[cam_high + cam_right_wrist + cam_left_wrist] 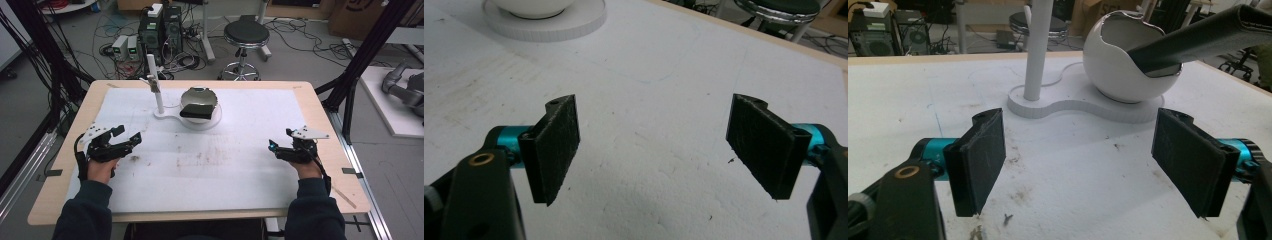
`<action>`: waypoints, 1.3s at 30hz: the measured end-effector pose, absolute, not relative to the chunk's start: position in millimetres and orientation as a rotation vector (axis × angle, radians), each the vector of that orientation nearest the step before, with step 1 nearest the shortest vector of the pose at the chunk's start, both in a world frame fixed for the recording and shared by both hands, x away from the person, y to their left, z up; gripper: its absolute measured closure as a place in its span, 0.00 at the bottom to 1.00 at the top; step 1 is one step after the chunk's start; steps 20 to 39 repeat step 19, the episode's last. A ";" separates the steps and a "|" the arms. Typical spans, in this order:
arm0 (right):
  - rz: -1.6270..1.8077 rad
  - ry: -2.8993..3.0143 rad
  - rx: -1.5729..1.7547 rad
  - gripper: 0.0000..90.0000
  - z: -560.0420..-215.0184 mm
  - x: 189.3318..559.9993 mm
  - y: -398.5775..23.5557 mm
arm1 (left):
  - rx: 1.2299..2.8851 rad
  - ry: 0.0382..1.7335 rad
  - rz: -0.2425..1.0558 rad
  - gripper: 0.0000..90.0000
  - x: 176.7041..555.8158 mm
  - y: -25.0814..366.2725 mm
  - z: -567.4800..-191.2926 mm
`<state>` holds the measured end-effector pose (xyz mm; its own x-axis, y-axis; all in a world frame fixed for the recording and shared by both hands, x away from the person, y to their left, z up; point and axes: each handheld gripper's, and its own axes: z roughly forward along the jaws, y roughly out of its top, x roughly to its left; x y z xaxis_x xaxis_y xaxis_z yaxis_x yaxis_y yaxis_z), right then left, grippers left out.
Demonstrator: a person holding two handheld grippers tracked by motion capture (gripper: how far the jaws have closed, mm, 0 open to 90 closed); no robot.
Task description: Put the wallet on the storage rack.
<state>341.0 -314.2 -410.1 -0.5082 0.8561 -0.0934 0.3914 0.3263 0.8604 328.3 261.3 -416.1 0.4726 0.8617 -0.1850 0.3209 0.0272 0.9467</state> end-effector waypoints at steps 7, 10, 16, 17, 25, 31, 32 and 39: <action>1.108 2.042 1.093 0.24 -409.8 342.8 -315.0 | 1.551 1.068 0.580 0.24 329.4 259.4 -417.1; 1.113 2.042 1.094 0.24 -410.3 342.3 -315.9 | 1.562 1.061 0.575 0.24 329.7 257.7 -416.9; 1.099 2.054 1.085 0.24 -414.1 338.2 -315.7 | 1.570 1.057 0.572 0.24 331.0 254.6 -417.8; 1.098 2.058 1.087 0.24 -414.6 337.9 -315.3 | 1.571 1.056 0.573 0.24 331.1 254.5 -417.9; 1.100 2.059 1.082 0.24 -415.1 338.6 -315.7 | 1.578 1.060 0.574 0.24 331.3 255.0 -418.0; 1.100 2.059 1.082 0.24 -415.1 338.6 -315.7 | 1.578 1.060 0.574 0.24 331.3 255.0 -418.0; 1.100 2.059 1.082 0.24 -415.1 338.6 -315.7 | 1.578 1.060 0.574 0.24 331.3 255.0 -418.0; 1.100 2.059 1.082 0.24 -415.1 338.6 -315.7 | 1.578 1.060 0.574 0.24 331.3 255.0 -418.0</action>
